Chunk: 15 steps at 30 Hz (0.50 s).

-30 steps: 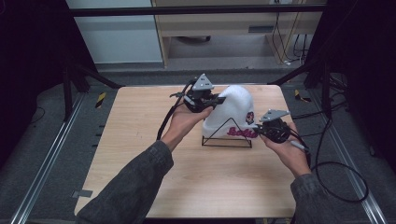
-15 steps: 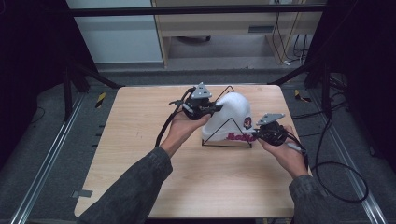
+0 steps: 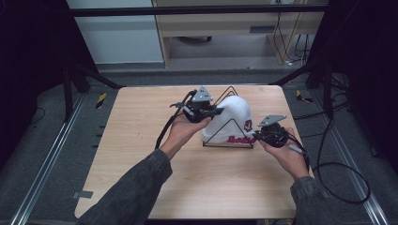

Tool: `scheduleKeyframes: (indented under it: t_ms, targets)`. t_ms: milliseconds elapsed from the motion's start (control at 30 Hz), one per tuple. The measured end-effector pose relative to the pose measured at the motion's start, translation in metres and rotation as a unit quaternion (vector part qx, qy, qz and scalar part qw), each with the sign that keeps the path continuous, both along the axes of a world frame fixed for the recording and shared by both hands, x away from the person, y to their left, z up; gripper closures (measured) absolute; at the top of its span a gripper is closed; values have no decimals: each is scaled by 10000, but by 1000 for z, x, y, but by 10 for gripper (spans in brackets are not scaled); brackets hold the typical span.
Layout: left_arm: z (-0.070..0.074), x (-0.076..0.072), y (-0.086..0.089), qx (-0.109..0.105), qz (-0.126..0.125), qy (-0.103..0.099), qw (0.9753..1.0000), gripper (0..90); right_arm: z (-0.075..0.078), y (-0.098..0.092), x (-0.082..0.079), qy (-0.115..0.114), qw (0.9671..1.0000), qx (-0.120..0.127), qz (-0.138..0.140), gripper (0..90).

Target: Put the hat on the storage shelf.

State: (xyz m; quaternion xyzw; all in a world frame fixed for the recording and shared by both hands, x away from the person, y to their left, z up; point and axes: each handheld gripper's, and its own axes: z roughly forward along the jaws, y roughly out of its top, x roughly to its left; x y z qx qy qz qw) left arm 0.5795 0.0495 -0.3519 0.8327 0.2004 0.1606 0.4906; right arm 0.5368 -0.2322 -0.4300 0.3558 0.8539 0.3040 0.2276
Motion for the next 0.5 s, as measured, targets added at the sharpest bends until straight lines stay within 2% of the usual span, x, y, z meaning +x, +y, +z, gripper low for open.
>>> scheduleKeyframes:
  t_ms: [267, 367, 433, 500]
  targets:
    - [-5, 0, 1, 3, -5, 104, 9999, 814, -1, -6, -3, -53, 9999, 109, -104, 803]
    - [-5, 0, 2, 28, 19, 87, 10000, 800, -1, -9, -5, -60, 9998, 127, -125, 802]
    - [-5, -2, 2, 39, 35, 58, 10000, 774, -1, -10, -7, -65, 9998, 129, -133, 799]
    - [-3, -4, 3, 26, 97, 40, 9999, 687, 1, -11, -10, -92, 9998, 124, -139, 787]
